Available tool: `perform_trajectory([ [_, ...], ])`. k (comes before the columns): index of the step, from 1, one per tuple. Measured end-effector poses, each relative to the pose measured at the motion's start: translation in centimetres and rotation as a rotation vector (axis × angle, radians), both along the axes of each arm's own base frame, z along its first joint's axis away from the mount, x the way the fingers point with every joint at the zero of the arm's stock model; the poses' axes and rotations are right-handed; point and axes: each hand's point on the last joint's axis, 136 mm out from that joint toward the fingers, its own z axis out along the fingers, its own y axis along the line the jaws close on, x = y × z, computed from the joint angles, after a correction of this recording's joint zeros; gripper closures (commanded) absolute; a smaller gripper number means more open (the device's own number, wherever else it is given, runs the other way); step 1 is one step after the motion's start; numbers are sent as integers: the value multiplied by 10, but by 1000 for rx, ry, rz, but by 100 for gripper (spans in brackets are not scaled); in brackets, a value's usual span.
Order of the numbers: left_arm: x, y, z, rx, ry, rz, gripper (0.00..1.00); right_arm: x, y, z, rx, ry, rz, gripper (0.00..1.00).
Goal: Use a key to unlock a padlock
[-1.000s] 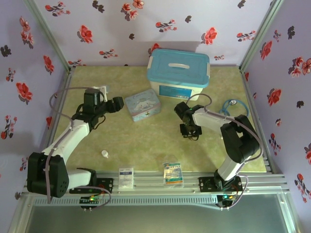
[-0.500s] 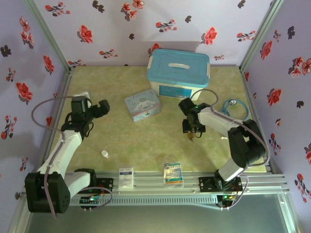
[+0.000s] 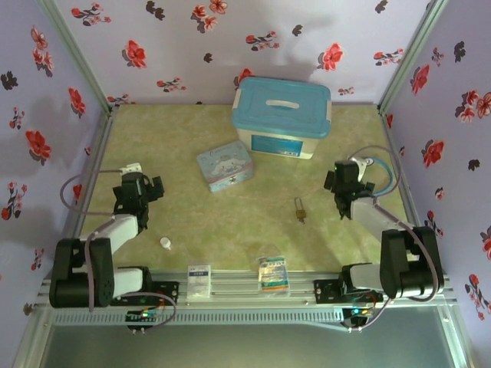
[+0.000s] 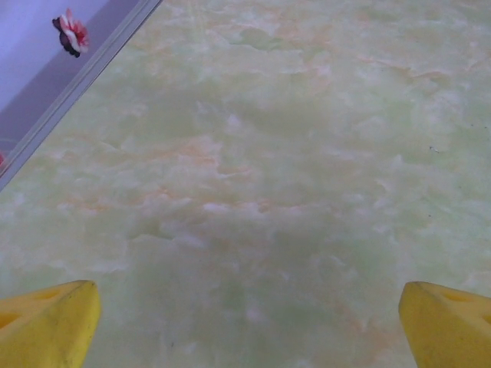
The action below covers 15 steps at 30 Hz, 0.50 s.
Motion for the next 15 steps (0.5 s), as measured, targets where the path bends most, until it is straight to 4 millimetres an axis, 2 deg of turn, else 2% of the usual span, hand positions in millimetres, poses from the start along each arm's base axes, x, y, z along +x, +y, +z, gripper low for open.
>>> perform_trajectory([
  [3, 12, 0, -2, 5, -33, -16, 0, -3, -5, -17, -21, -51, 18, 1],
  [5, 18, 0, -1, 9, -51, -29, 0, 4, -8, -15, -33, -99, 22, 1],
  [10, 34, -3, 0, 19, -97, -57, 0, 32, -7, 10, -44, -271, 43, 1],
  [15, 40, -5, -2, 20, -119, -70, 0, 41, 1, -5, -31, -285, 99, 1],
])
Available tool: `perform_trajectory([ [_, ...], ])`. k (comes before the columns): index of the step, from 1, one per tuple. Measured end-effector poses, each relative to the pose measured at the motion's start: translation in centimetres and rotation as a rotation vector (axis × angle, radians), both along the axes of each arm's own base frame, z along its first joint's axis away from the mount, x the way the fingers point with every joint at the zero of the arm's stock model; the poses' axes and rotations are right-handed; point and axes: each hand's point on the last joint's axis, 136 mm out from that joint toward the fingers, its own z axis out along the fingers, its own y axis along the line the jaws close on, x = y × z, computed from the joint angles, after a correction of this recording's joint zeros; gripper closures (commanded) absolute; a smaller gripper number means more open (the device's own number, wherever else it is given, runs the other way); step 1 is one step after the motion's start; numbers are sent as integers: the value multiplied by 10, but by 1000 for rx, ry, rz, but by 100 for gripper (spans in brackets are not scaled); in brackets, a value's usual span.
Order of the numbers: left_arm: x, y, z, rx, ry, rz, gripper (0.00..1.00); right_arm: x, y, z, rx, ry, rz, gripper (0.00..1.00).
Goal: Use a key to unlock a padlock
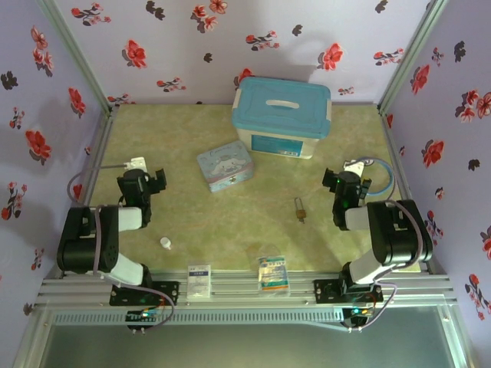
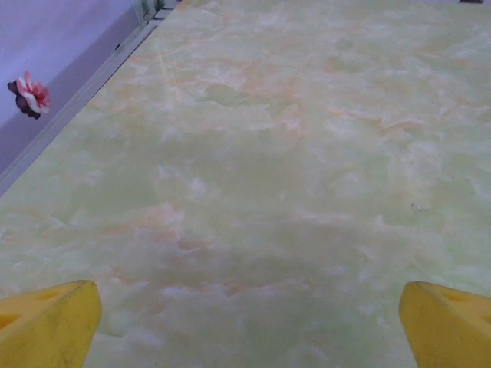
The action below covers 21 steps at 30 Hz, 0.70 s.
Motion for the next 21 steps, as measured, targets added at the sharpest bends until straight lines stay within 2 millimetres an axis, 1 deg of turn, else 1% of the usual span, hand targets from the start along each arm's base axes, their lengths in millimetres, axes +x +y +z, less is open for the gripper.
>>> perform_trajectory([
  [2, 2, -1, 4, 2, -34, -4, 0, 0, -1, -3, 11, 9, 12, 1],
  [6, 2, -1, 3, 12, -48, -8, 0, 3, -5, 0, 25, -8, 15, 1],
  [13, 4, -1, 9, 14, -75, -9, 0, 4, -2, 1, 32, -14, 31, 1],
  [21, 5, -1, 10, 15, -80, -10, 0, 5, -1, 2, 43, -15, 45, 1],
])
